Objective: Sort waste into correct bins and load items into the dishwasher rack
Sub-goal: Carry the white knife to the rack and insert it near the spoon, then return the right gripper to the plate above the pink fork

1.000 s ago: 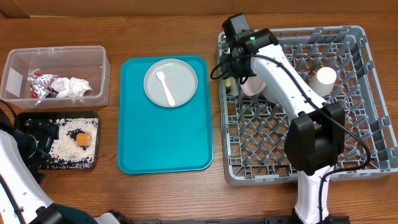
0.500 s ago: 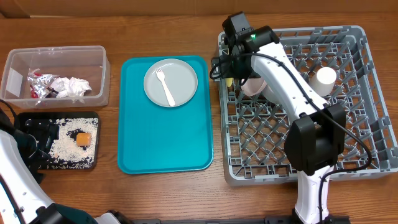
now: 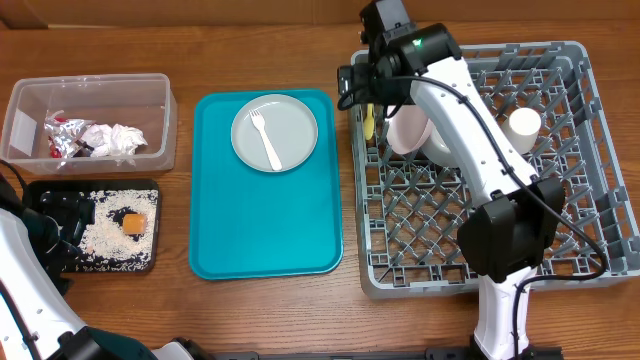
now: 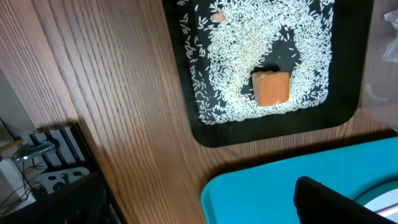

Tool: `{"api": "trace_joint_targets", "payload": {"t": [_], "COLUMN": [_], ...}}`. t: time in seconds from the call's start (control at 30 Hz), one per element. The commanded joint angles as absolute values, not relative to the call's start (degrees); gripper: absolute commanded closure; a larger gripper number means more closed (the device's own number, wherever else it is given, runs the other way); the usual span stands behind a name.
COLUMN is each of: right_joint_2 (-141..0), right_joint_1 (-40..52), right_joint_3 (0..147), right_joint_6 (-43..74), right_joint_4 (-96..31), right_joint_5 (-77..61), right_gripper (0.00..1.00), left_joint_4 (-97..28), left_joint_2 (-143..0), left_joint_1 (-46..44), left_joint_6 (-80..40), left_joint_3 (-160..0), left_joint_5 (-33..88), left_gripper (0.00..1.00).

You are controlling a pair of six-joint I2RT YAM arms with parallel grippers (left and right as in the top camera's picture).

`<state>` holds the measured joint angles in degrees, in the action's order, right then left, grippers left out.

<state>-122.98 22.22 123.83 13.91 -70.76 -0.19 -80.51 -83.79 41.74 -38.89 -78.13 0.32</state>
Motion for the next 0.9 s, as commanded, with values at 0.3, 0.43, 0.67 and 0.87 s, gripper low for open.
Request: {"api": "trace_joint_targets", "payload": {"t": [0.3,0.43,0.67,0.87], "right_joint_2": [-115.6,-115.6,-116.1,-117.9], "right_joint_1": [25.8,29.6,34.9,36.6], "right_joint_3": [126.5,126.4,124.4,119.4], "right_joint_6": [12.6,9.0,7.2,7.2], "right_joint_4": [-69.5,-66.9,-62.0,-55.5], "right_joint_5": [-9.3,-11.0,-9.9,-9.9], "right_gripper": [0.0,0.0,0.0,0.0], "left_joint_4": [-80.5,-80.5,-80.5,-80.5], "left_joint_2": [-83.1,-83.1,-83.1,-83.1], "left_joint_1": [41.8,41.8,41.8,41.8], "left_joint_6": [-39.4,-39.4,-39.4,-39.4], "left_joint_3": [-77.9,-77.9,-77.9,-77.9], "left_joint_5": [-0.4,-0.4,-0.4,-0.4], "left_gripper": [0.0,0.0,0.0,0.0]}}
